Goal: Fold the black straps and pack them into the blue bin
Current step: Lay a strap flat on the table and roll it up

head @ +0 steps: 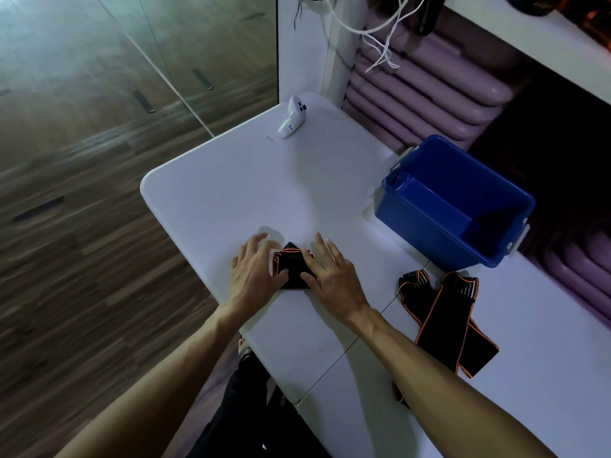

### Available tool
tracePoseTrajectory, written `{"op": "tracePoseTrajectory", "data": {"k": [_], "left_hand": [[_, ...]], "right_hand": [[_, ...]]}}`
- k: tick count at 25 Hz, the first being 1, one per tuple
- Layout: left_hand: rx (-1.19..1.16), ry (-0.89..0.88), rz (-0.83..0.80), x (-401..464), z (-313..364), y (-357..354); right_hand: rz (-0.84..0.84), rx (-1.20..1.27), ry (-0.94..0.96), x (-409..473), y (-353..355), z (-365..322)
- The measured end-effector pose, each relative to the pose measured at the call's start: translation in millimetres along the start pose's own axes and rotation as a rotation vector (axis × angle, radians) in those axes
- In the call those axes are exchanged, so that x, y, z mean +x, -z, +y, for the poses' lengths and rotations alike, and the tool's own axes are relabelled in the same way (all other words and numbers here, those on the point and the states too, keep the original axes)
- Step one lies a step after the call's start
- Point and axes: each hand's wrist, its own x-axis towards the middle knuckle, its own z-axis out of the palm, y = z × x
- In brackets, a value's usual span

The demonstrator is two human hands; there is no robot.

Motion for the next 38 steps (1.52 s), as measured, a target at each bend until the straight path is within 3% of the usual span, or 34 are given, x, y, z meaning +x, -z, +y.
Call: {"op": "tracePoseTrajectory", "data": {"k": [4, 8, 12, 15, 20, 26, 32, 38], "left_hand": [[0.174, -0.091, -0.032, 1.1, 0.9, 1.6], [0.166, -0.132, -0.141, -10.9, 6.1, -10.1], [0.136, -0.111, -0.157, -7.6, 4.4, -13.7], [0.105, -0.204, -0.123, -1.6, 2.9, -14.4], [0.244, -0.531, -0.076, 22.3, 30.2, -30.4], [0.215, -0.732, -0.072, 60.0, 76.8, -40.3], [0.009, -0.846, -0.156, 105.0, 107.4, -49.9], [0.03, -0.934, -0.21, 142.5, 111.4, -56.9]], "right_hand": [[-0.085, -0.05, -0.026, -2.6, -0.3, -4.3], [-0.146, 0.129, -0.052, -4.1, 4.8, -5.9], [-0.046, 0.199, -0.019, 4.2, 6.2, -5.3], [0.003, 0.172, -0.017, -0.1, 4.6, -3.0], [0.089, -0.029, -0.231, -30.1, 9.8, 14.3], [0.195, -0.076, -0.536, -27.0, 21.1, 27.6], [0.323, -0.046, -0.776, -12.0, 24.4, 38.6], [0.338, -0.113, -0.927, 8.5, 25.9, 43.9]]}}
